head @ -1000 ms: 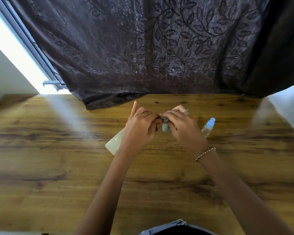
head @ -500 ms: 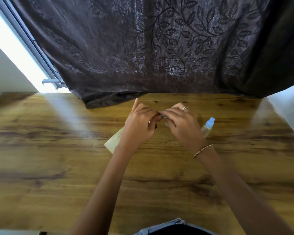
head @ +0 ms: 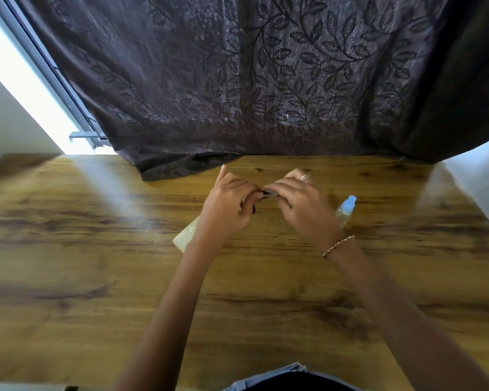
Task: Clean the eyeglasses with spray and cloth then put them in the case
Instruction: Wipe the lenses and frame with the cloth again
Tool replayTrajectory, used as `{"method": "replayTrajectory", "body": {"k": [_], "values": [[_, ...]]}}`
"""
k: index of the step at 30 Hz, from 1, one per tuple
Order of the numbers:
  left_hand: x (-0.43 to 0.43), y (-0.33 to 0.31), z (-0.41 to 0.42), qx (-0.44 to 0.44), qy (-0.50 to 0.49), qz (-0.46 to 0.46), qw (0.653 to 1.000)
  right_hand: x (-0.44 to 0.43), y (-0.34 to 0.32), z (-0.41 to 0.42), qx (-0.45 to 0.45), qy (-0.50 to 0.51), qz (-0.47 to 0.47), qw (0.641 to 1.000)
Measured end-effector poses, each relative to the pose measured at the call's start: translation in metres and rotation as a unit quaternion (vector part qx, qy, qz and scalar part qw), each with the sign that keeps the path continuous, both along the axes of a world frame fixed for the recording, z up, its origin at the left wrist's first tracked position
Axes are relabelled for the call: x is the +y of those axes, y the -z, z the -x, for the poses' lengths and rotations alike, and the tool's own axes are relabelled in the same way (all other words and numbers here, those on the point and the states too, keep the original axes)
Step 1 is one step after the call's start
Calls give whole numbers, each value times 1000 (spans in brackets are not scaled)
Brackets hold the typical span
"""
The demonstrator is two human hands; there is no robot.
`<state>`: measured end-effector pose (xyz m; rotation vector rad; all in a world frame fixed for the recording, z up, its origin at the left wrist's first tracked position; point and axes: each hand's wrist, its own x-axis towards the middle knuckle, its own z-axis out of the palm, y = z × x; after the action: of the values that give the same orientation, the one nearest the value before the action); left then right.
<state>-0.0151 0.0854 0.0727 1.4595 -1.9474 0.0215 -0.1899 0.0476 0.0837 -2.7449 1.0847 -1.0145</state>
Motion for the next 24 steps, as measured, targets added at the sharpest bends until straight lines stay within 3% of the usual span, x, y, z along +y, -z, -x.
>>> {"method": "replayTrajectory", "body": {"k": [4,10,17,24], "values": [[0,-1,-3,11,10,8,1000,0,-4,-2,-26,-4,-7,1000],[5,-4,-22,43,-12,14,999,-13,6,22,-40,74,-78,993],[-2,-4,-5,33,22,11,999,2,-8,-8,-54,-15,-23,998],[14,-11,-36,93,-27,29,995,-16,9,32,-85,75,-83,990]]}}
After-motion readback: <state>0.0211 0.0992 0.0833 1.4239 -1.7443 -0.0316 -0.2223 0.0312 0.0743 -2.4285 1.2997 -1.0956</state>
